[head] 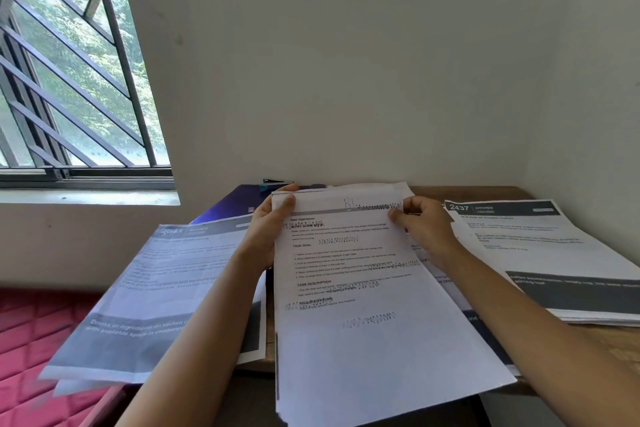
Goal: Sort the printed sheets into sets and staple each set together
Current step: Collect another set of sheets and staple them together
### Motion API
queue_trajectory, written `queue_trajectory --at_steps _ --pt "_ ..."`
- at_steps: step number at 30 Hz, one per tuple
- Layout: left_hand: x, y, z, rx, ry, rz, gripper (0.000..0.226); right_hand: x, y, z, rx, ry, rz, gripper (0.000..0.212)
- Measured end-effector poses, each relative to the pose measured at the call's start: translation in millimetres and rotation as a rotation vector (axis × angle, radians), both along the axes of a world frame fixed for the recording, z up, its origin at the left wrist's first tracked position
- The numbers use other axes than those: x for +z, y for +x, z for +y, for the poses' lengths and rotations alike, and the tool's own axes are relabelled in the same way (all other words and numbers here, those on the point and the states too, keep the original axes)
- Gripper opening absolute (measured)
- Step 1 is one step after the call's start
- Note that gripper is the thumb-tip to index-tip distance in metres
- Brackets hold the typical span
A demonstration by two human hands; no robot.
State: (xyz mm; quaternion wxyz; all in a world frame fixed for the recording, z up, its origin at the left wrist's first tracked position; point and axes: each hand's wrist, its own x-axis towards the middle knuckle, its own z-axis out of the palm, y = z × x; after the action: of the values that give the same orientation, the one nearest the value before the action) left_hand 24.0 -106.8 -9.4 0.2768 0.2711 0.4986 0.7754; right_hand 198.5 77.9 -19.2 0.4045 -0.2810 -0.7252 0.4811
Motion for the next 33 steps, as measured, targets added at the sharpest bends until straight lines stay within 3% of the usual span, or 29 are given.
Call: queue_trajectory --at_steps 3,6,9,12,16,21,27,33 --pt "-1 -1 1 -0.005 -0.007 -0.018 0.022 1 0 -4 -0.119 0.193 -0.051 0.015" --pt "-1 0 2 -0.005 -0.026 -0.012 0.024 13 -6 -12 -0.252 0.593 -0.048 0.026" --pt "-2 1 4 -0.010 -0.011 0.000 0.020 29 -22 -29 -0.052 0.935 -0.087 0.031" --pt "-2 1 3 -0.036 0.007 0.030 0.019 38 -45 -48 0.157 1.066 -0.210 0.041" --pt "-1 2 0 -0.064 0.025 0.044 0.021 36 -70 -63 0.224 1.026 -0.249 0.049" --pt "-1 1 3 -0.067 0.020 0.023 0.018 24 -76 -65 0.227 0.841 -0.163 0.045" --pt "1 0 4 -0.171 -0.029 -0.063 0.038 16 -75 -63 0.206 0.653 -0.092 0.042" --pt "1 -2 4 -0.181 -0.058 -0.052 0.035 15 -71 -64 0.189 0.586 0.003 0.033"
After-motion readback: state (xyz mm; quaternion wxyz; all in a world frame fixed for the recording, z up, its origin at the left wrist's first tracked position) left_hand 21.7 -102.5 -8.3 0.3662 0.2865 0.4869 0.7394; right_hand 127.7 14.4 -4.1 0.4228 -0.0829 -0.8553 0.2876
